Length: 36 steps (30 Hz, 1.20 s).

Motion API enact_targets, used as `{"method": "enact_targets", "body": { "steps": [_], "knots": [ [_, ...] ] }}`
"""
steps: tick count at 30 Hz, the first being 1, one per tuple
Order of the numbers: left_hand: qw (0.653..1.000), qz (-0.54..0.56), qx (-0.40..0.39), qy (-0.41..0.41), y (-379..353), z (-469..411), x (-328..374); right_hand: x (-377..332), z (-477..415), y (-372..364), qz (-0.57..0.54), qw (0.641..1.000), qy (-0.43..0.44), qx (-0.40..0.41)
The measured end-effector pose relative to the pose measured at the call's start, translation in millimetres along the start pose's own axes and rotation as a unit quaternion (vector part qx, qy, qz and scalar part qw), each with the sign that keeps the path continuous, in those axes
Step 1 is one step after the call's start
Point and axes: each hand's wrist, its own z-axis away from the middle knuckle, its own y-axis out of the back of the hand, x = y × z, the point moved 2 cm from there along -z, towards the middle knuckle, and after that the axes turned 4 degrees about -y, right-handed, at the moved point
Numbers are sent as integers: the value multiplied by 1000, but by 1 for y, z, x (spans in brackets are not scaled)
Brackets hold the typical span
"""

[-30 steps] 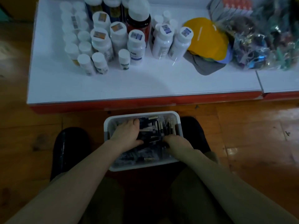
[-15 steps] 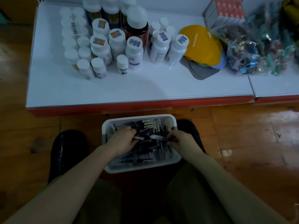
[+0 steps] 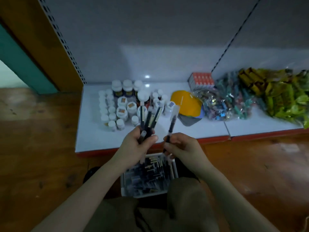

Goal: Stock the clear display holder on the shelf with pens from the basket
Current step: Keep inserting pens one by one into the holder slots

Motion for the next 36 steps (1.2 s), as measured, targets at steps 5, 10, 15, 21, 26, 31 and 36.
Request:
{"method": "enact_targets", "body": {
  "steps": [5, 10, 15, 21, 26, 31, 36],
  "knots": [
    [995, 52, 49, -64, 22, 2, 111, -100, 26, 17, -29, 997, 57, -40],
    [986, 50, 41, -151, 45, 13, 198, -182, 48, 29, -7, 993, 99, -64],
    [975, 59, 44, -208, 83, 17, 264, -263, 57, 46, 19, 985, 164, -52],
    [957, 29, 46, -284, 129, 7, 318, -357, 44, 48, -19, 961, 277, 4],
    [950, 6, 103, -295, 163, -6, 344, -406, 16, 41, -12, 961, 275, -25],
    [927, 99, 238, -272, 208, -26, 353, -466, -18, 47, -65, 940, 334, 34],
    [913, 155, 249, -282, 231, -40, 351, -501, -59, 39, 10, 909, 396, 130]
  ]
}}
